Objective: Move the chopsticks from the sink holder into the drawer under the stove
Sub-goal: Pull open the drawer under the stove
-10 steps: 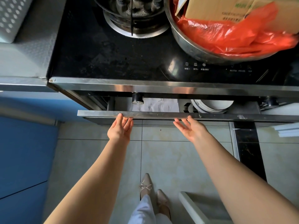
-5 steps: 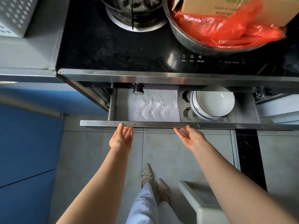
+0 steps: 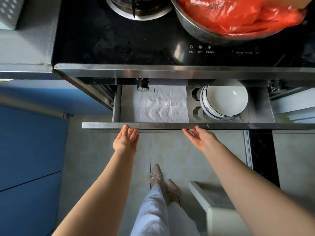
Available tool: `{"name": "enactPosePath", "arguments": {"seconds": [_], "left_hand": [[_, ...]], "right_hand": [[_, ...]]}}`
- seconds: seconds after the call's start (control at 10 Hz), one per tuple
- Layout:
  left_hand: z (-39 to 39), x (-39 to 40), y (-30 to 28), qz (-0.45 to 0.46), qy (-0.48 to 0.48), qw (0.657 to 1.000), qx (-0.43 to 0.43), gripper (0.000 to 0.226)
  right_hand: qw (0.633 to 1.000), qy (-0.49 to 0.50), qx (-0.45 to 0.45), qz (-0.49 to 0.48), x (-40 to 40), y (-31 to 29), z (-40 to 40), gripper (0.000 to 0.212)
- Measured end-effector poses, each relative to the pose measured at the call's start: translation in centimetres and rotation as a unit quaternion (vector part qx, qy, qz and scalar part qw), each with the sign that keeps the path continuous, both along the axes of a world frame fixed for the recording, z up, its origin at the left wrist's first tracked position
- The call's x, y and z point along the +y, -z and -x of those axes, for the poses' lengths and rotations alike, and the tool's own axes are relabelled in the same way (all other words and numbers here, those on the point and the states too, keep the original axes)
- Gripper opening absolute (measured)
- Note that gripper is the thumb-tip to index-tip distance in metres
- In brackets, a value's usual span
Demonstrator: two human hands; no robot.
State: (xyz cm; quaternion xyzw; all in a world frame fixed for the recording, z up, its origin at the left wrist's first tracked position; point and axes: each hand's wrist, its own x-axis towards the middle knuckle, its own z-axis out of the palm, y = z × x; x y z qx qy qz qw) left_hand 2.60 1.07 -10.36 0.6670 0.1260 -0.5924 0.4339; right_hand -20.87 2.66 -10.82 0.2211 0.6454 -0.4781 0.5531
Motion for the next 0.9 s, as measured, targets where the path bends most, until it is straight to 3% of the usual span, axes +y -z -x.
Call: {"name": "enactPosePath", "arguments": {"seconds": [0.2, 0.4, 0.6, 0.7, 0.9], "left_hand": [[0.2, -1.2, -0.3, 0.009, -0.014, 1.0, 0.023, 0.041], [-0.3, -1.4, 0.8, 0.026, -0.002, 0.999, 0.021, 0.044], [-0.4, -0.9, 1.1, 0.041, 0.085, 0.995, 0.009, 0.053], [0.0, -1.1, 0.0, 0.03, 0.033, 0.997, 0.056, 0.05], [0.2, 1.0, -4.1, 0.039, 0.014, 0.997, 0.072, 0.049]], "right_hand": [[1.0, -0.011, -0.008, -0.004, -1.3, 0.0, 0.3, 0.002], [1.0, -0.015, -0.017, 0.014, -1.8, -0.4, 0.4, 0.009], [0.998, -0.03, -0.046, 0.025, -1.4, -1.8, 0.8, 0.024], [0.997, -0.046, -0.046, 0.029, -1.2, -2.8, 1.4, 0.047], [0.995, -0.092, -0.033, 0.031, 0.5, -6.7, 1.7, 0.046]]}}
